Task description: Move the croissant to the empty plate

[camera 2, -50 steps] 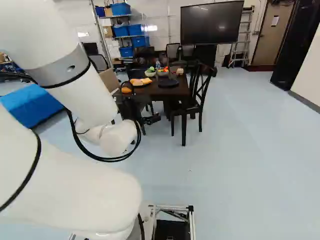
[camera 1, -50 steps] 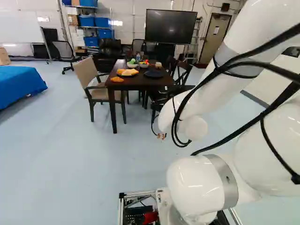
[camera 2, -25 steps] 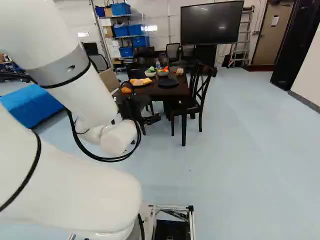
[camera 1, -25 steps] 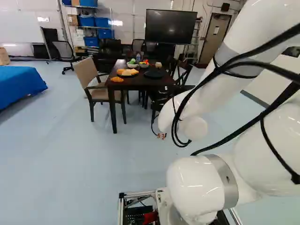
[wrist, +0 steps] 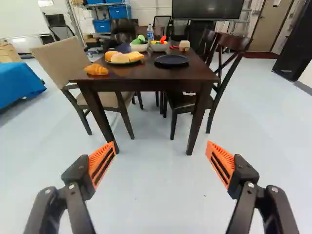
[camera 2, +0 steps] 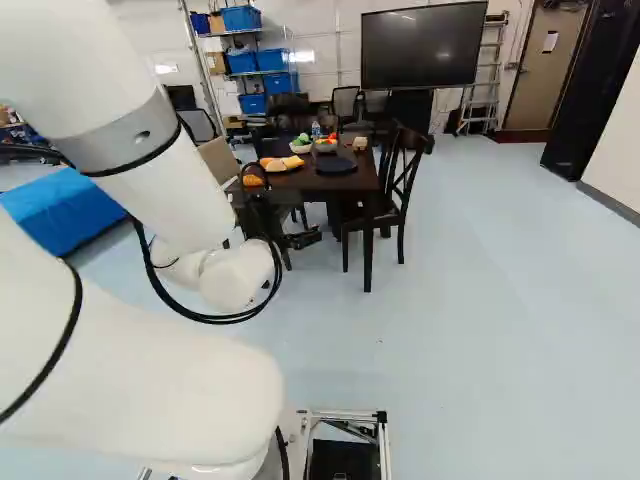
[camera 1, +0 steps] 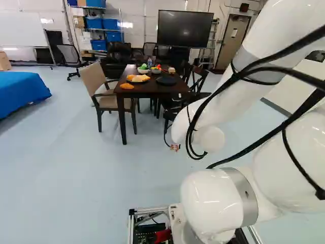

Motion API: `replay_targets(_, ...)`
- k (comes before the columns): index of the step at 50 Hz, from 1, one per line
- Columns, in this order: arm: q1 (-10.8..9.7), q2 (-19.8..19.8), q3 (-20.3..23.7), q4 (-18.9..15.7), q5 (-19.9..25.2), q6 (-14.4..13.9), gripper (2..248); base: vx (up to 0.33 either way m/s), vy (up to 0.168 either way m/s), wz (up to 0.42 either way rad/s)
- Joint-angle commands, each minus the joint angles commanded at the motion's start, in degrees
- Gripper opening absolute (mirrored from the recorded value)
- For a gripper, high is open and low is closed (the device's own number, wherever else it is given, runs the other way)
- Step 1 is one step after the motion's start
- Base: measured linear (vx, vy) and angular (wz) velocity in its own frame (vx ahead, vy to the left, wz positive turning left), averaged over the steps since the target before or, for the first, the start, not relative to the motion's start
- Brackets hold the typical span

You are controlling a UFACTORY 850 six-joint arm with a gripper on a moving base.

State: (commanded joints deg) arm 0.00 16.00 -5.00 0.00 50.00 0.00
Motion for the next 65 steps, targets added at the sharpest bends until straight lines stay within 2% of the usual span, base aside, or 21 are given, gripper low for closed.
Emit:
replay_targets(27,0.0,0.0,0.0,0.0,0.0,0.0,247,0.022,0.0,-0.003)
replay_targets(65,0.0,0.0,0.0,0.0,0.0,0.0,247,0.12,0.0,-0.015)
